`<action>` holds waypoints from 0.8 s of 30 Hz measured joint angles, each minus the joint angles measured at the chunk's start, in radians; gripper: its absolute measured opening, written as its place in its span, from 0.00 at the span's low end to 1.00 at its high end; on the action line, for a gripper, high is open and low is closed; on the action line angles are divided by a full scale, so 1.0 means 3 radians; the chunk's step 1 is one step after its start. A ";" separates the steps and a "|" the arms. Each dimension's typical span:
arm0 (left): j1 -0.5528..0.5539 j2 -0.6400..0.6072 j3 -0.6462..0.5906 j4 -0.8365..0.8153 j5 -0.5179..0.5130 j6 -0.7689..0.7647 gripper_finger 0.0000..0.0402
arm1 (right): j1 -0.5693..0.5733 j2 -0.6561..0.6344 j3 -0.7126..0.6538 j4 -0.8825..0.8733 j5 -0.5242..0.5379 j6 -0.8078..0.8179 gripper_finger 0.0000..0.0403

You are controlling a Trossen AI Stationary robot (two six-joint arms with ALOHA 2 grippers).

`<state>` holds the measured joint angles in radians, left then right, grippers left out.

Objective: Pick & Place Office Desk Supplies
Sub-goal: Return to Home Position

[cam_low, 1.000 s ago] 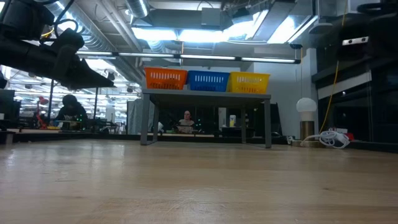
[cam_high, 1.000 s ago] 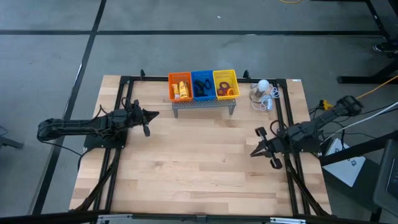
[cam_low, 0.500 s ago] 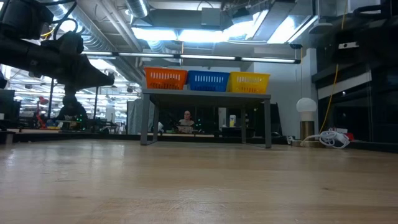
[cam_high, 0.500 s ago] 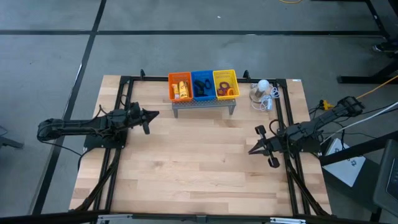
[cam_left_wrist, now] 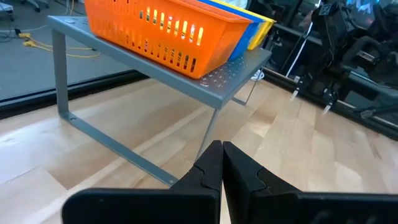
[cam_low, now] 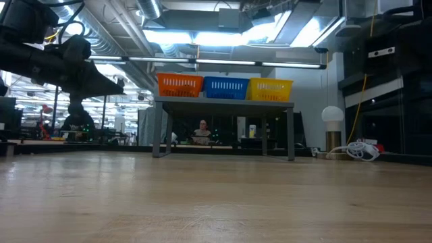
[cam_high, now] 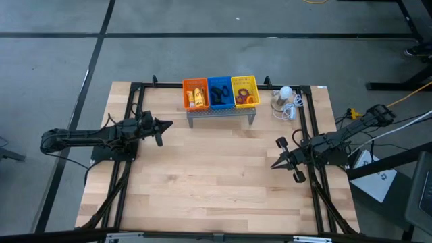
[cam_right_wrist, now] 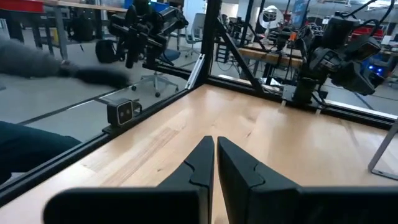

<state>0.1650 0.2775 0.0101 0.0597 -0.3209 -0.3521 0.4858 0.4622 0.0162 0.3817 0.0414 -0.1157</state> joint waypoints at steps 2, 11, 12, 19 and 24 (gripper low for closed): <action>-0.0001 0.0000 0.0000 -0.0001 0.0001 0.0026 0.01 | 0.0000 0.0000 0.0000 -0.0001 -0.0001 0.0149 0.06; -0.0001 0.0000 0.0000 -0.0005 0.0002 0.0017 0.01 | 0.0000 0.0000 0.0000 -0.0001 -0.0015 0.1151 0.06; -0.0001 0.0000 0.0000 -0.0006 0.0002 0.0018 0.01 | 0.0000 0.0000 0.0000 -0.0002 -0.0015 0.1157 0.06; -0.0001 0.0000 0.0000 -0.0008 0.0002 0.0021 0.01 | 0.0000 0.0000 0.0000 -0.0003 -0.0015 0.1143 0.06; -0.0001 0.0000 0.0000 -0.0009 0.0002 0.0023 0.01 | 0.0000 0.0000 0.0000 -0.0002 -0.0015 0.1143 0.06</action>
<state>0.1646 0.2775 0.0101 0.0570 -0.3202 -0.3450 0.4858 0.4622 0.0162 0.3810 0.0368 0.2272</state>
